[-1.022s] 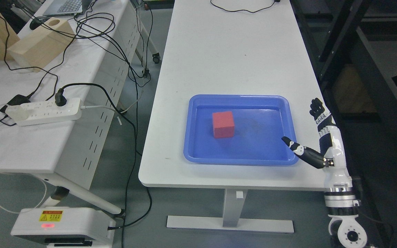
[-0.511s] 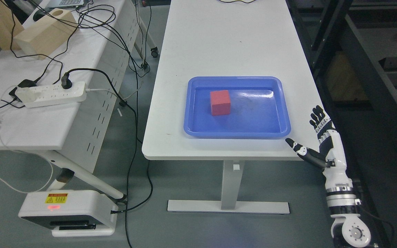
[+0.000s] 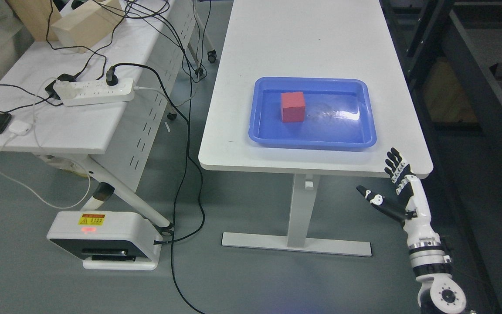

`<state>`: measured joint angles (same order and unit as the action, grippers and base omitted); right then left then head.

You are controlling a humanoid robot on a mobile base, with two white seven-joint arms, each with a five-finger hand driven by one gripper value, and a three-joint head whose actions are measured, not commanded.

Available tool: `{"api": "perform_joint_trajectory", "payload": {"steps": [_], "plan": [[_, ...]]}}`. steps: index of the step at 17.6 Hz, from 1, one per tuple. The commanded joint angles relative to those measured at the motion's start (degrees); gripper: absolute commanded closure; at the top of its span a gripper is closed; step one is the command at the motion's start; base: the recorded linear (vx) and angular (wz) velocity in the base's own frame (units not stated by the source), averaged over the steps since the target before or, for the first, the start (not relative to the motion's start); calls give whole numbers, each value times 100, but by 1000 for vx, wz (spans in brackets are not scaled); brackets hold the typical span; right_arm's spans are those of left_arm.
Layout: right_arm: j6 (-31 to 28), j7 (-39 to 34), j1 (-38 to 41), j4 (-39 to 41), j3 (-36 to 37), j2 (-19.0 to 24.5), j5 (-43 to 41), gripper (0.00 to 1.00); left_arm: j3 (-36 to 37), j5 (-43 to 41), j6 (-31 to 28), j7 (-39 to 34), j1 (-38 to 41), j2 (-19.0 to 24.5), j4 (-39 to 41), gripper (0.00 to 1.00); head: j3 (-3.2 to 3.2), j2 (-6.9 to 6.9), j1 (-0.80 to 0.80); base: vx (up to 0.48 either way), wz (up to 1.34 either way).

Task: Pick pink block from left shelf to tray

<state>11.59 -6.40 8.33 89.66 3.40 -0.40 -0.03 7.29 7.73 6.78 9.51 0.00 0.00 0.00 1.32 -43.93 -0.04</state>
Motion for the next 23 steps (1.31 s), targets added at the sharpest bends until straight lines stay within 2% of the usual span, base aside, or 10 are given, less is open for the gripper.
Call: {"api": "perform_joint_trajectory", "payload": {"steps": [1, 16, 19, 23], "plan": [[-78, -19, 28, -115, -15, -91, 73, 1, 0, 0, -1, -1, 114, 100, 100, 0, 0, 0, 0, -145, 192], [-113, -19, -33, -98, -15, -60, 73, 1, 0, 0, -1, -1, 114, 100, 100, 0, 0, 0, 0, -187, -80], [-314, 68, -42, -89, 55, -60, 56, 1, 0, 0, -1, -1, 114, 100, 100, 0, 0, 0, 0, -108, -108], [-438, 254, -51, -80, 55, -60, -515, 0, 0, 0, -1, -1, 114, 100, 100, 0, 0, 0, 0, -27, -11]]}}
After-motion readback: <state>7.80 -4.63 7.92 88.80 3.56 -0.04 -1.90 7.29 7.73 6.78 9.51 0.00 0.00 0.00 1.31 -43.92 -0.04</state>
